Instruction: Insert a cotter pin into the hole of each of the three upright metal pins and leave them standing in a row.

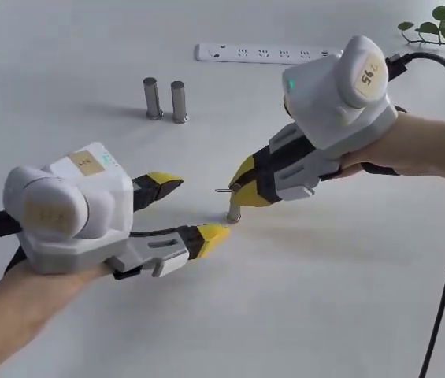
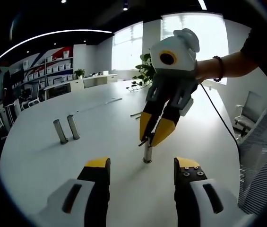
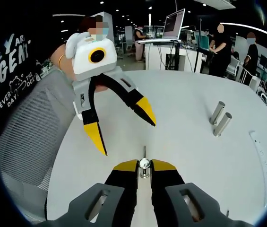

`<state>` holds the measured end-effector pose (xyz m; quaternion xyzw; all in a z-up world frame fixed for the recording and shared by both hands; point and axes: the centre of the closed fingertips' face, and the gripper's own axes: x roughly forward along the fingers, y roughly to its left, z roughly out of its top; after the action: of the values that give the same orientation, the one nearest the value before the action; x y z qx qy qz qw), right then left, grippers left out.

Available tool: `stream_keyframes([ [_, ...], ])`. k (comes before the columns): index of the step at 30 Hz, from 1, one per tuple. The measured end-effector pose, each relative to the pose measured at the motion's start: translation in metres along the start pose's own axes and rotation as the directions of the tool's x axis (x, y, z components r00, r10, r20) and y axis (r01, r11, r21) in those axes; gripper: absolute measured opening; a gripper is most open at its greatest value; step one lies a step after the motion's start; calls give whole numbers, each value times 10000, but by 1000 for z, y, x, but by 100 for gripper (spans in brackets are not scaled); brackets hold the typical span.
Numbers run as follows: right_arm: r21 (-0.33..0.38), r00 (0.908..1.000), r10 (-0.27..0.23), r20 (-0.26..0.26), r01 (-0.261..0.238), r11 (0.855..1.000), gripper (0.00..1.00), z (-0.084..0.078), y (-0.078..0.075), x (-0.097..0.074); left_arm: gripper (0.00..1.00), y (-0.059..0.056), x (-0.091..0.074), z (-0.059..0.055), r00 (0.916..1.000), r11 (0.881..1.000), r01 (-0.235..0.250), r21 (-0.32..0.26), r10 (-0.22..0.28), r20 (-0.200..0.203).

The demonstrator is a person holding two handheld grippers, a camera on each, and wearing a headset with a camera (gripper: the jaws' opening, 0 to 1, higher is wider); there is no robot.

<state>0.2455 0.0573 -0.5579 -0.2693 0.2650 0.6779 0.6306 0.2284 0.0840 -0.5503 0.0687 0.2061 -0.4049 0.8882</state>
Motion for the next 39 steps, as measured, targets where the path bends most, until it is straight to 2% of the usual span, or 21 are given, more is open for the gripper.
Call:
stream_keyframes([
  [6, -186, 10000, -19, 80, 20, 9998, 4, 11, -7, 8, 58, 5, -17, 4, 9995, 9996, -264, -131, 267, 196],
  [18, -313, 9997, -40, 245, 48, 9995, 4, 29, -20, 29, 67, 7, -28, 5, 9993, 9993, -308, -205, 313, 212],
  [26, -442, 9999, -29, 142, 35, 9990, 5, 31, -30, 37, 70, 7, -33, 2, 9992, 9989, -376, -282, 379, 125],
  [39, -509, 9999, -105, 58, 107, 9986, 5, 36, -40, 47, 70, 10, -37, -3, 9989, 9980, -468, -425, 470, 43],
])
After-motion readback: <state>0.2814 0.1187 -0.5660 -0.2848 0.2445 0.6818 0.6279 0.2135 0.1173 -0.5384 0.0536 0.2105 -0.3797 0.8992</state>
